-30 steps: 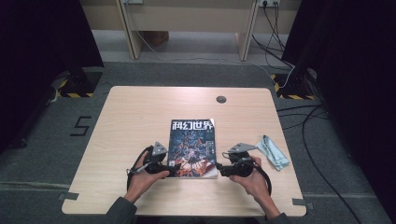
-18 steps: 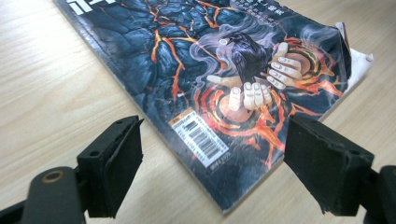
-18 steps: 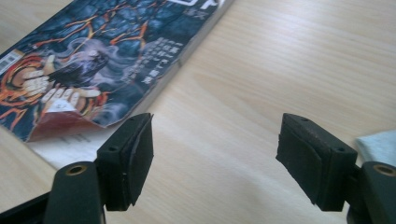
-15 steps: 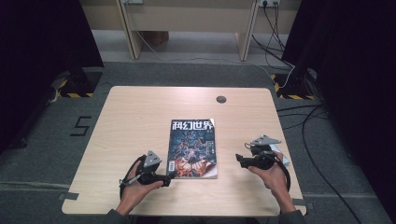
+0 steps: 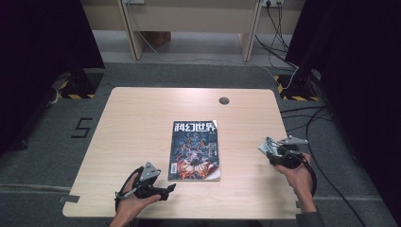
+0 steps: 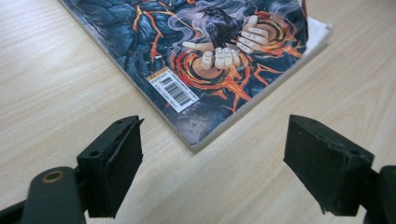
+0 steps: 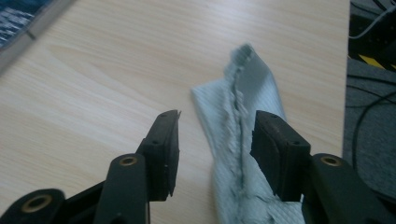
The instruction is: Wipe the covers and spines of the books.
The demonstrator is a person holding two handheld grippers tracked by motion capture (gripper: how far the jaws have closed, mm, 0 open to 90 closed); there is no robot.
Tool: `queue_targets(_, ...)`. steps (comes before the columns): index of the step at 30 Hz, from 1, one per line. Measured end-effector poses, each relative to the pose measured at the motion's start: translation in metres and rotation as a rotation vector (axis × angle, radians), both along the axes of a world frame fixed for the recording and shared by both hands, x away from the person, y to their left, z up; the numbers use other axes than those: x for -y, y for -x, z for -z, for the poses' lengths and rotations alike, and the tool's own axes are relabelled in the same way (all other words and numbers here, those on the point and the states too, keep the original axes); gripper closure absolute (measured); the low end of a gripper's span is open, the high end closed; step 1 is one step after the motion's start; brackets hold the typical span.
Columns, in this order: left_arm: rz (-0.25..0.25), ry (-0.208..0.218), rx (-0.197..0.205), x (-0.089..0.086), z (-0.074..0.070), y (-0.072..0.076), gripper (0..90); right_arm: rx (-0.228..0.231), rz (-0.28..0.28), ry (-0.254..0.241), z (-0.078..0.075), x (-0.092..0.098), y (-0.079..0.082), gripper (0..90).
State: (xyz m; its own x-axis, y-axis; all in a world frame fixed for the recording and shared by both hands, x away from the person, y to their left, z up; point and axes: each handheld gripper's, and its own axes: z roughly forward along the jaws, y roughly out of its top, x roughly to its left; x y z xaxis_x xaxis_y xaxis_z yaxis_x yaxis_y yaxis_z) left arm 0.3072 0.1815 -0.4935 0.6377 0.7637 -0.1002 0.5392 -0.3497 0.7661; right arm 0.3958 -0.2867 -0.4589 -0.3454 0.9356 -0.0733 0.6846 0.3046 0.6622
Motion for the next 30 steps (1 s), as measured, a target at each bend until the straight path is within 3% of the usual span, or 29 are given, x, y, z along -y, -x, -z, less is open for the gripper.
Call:
queue_targets(7,0.006,-0.009,-0.015,0.000,0.002,0.003,18.9,-0.069,0.018,0.029,0.019,0.010,-0.010,65.6)
queue_targets(12,0.010,-0.011,-0.020,0.001,0.004,0.003,18.9,-0.097,-0.035,0.073,0.029,0.002,-0.018,72.3)
queue_targets(15,0.014,-0.012,-0.022,0.001,0.004,0.003,18.9,-0.098,-0.041,0.060,0.029,-0.003,-0.023,74.1)
queue_targets(21,0.019,-0.011,-0.022,0.003,0.004,0.002,18.9,-0.088,-0.087,0.053,0.030,-0.023,-0.034,73.9)
queue_targets(22,0.023,-0.013,-0.022,0.004,0.004,0.003,18.9,-0.087,-0.102,0.029,0.031,-0.035,-0.040,73.2)
queue_targets(30,0.023,-0.017,-0.026,0.003,0.005,0.002,18.9,-0.082,-0.179,0.056,0.032,-0.074,-0.059,71.6)
